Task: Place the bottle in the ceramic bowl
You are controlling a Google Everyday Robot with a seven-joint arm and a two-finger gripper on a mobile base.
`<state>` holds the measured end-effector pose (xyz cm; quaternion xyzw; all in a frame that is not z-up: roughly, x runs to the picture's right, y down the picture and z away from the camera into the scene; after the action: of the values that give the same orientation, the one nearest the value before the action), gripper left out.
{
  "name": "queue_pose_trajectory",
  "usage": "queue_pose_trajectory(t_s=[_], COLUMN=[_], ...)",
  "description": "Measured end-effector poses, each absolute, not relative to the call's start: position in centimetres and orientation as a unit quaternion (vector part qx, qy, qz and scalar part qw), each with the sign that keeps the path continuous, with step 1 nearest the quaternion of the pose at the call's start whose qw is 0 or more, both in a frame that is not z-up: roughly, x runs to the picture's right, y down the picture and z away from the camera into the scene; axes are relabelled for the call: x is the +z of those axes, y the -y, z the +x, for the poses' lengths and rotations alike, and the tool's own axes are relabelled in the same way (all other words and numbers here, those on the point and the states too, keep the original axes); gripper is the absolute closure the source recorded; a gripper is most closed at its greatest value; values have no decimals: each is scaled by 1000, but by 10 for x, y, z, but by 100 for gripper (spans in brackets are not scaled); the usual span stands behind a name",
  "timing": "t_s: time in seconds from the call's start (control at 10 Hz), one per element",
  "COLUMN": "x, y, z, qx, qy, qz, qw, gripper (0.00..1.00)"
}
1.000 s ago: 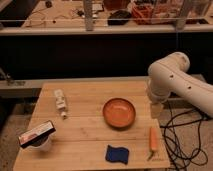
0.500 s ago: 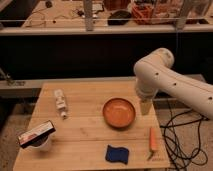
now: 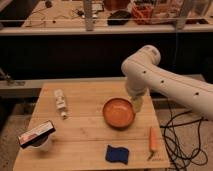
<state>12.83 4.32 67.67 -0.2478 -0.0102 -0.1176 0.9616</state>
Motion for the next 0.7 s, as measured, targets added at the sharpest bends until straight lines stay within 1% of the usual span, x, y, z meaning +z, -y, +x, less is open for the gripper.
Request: queue_pose_trajectory(t_s=[0.2, 0.7], x=[681, 690], y=[-38, -26], z=[102, 74], qx=[-133, -161], qy=[17, 27], qz=[-244, -239], qw=[960, 957], gripper=[20, 20])
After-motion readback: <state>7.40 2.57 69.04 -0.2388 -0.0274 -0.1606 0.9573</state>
